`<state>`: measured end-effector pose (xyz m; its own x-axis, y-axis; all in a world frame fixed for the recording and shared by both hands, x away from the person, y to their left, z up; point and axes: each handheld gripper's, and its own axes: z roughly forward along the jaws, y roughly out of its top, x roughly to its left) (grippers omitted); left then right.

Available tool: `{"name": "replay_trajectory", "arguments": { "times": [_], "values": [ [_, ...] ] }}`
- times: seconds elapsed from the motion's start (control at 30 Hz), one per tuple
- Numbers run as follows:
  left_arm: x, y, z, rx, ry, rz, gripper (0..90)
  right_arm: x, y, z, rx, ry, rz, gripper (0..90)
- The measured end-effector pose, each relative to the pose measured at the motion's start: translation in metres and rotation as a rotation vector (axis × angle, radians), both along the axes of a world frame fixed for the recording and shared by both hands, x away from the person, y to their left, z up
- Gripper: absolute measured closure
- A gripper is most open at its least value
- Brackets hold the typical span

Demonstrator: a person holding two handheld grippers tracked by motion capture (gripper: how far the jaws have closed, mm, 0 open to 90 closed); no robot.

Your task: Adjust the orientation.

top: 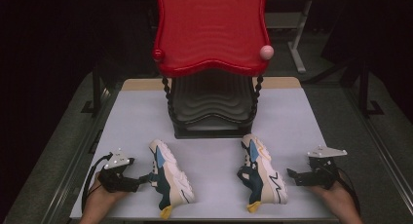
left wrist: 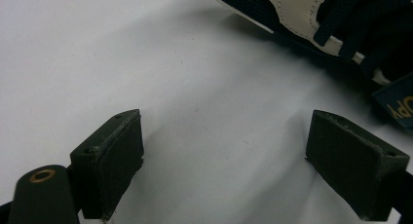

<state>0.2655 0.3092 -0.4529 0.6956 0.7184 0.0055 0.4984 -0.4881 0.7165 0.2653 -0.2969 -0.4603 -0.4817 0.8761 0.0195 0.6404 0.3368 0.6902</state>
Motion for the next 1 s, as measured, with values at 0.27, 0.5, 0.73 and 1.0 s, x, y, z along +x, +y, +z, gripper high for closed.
{"name": "replay_trajectory", "arguments": {
  "times": [0.27, 0.5, 0.73, 1.0],
  "values": [
    [0.0, 0.0, 0.0, -0.004, 0.001, 0.004, 13.3, 0.0, 0.0, 0.0, 0.001, 0.001, 0.0, 2.1],
    [0.0, 0.011, 0.007, -0.056, -0.003, 0.014, 27.8, 0.0, 0.0, 0.0, 0.0, 0.0, 0.0, 2.1],
    [0.012, 0.021, 0.023, -0.078, -0.03, 0.034, 67.8, 0.0, 0.0, 0.0, 0.0, 0.001, 0.0, 2.1],
    [0.037, 0.017, 0.033, -0.073, -0.031, 0.072, 90.0, 0.0, 0.0, 0.0, 0.0, 0.002, -0.001, 2.1]
  ]
}}
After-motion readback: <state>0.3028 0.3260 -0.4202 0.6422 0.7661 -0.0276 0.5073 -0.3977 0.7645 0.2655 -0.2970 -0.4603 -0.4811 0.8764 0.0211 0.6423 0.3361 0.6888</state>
